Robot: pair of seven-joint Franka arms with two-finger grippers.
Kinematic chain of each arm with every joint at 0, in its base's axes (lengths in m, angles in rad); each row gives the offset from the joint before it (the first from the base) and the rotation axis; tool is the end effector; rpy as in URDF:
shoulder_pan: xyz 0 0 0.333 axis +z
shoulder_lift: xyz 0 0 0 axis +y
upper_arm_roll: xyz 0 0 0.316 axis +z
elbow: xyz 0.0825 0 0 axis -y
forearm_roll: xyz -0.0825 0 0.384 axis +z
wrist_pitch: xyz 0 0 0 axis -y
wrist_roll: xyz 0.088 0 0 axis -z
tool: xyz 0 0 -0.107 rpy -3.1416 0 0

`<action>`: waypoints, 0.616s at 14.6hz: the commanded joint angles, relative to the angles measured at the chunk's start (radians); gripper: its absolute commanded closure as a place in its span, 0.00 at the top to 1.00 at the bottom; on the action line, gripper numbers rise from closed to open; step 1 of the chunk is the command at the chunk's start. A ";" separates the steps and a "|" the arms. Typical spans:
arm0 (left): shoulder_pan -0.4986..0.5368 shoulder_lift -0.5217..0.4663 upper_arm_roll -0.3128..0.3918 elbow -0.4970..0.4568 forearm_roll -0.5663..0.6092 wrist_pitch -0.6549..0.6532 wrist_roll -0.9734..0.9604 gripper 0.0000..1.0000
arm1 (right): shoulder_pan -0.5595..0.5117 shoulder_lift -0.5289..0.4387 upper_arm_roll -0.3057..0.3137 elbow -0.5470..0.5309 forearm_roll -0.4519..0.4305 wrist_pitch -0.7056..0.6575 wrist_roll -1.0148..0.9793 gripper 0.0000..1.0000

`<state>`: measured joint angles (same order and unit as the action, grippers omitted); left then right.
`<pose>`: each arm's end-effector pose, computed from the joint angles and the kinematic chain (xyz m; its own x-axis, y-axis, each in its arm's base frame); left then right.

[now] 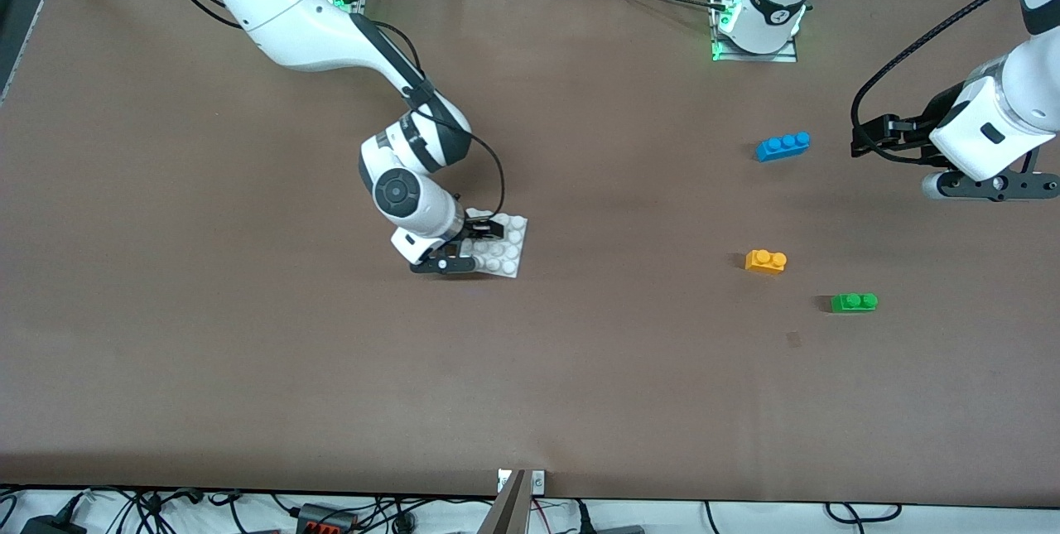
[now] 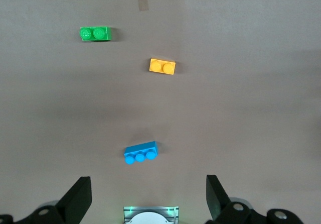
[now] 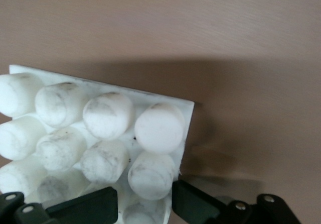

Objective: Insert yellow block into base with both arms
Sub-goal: 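Slide the white base plate with the right gripper toward the table middle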

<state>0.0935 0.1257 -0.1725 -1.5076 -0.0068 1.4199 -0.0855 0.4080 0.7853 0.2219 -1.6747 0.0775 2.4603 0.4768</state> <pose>0.5714 -0.0401 0.5723 0.9774 0.0040 -0.2116 0.0063 -0.9999 0.0103 0.5573 0.3873 0.1555 0.9951 0.0368 -0.0921 0.0195 -0.9831 -0.1821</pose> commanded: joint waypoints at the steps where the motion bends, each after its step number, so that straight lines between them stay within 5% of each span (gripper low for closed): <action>1: 0.003 -0.009 0.005 -0.003 -0.012 -0.010 0.023 1.00 | 0.057 0.097 -0.004 0.134 0.011 0.009 0.013 0.54; 9: 0.003 -0.009 0.005 -0.003 -0.012 -0.010 0.026 1.00 | 0.149 0.155 0.001 0.228 0.013 0.140 0.045 0.55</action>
<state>0.0935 0.1257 -0.1720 -1.5076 -0.0068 1.4194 -0.0854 0.5299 0.9166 0.2224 -1.4768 0.0775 2.5643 0.4911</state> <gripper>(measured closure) 0.000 0.445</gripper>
